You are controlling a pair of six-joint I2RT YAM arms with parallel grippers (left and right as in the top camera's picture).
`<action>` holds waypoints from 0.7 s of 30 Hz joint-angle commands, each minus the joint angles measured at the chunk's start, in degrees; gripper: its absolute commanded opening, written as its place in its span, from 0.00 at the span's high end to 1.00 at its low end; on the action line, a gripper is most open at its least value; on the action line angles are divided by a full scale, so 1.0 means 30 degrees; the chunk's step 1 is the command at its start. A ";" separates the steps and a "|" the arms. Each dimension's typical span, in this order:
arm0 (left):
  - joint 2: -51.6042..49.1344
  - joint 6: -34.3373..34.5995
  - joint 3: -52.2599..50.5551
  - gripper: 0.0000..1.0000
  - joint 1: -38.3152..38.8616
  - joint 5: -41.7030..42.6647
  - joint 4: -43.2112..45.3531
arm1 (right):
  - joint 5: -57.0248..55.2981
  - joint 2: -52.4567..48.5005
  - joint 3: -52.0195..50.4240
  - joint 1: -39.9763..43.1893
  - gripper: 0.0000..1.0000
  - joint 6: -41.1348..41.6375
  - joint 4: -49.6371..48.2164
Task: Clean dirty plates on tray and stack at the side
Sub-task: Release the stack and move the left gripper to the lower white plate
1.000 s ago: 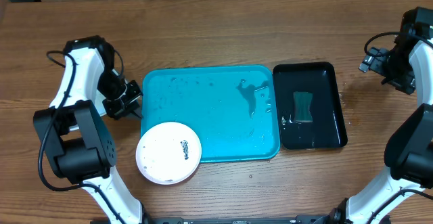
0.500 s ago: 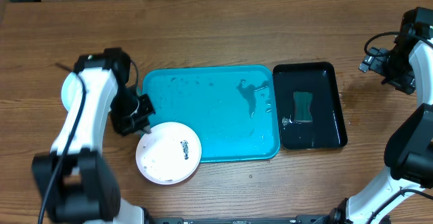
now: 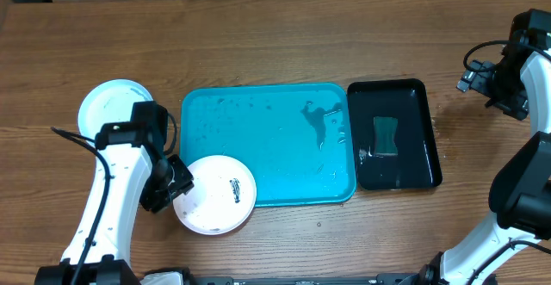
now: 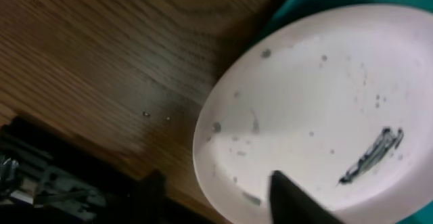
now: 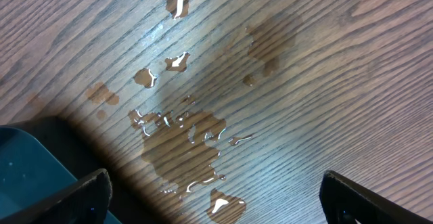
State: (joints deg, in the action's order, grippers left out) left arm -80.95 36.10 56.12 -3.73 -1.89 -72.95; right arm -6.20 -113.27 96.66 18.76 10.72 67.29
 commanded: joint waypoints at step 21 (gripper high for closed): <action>-0.0809 0.0532 -0.3876 0.34 0.0131 -0.0226 0.4415 | -0.0066 0.0408 0.0153 0.0036 0.00 0.0146 -0.0066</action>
State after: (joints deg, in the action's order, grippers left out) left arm -82.96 37.34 46.78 -3.73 -4.54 -61.49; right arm -6.20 -113.30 96.66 18.76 10.72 67.26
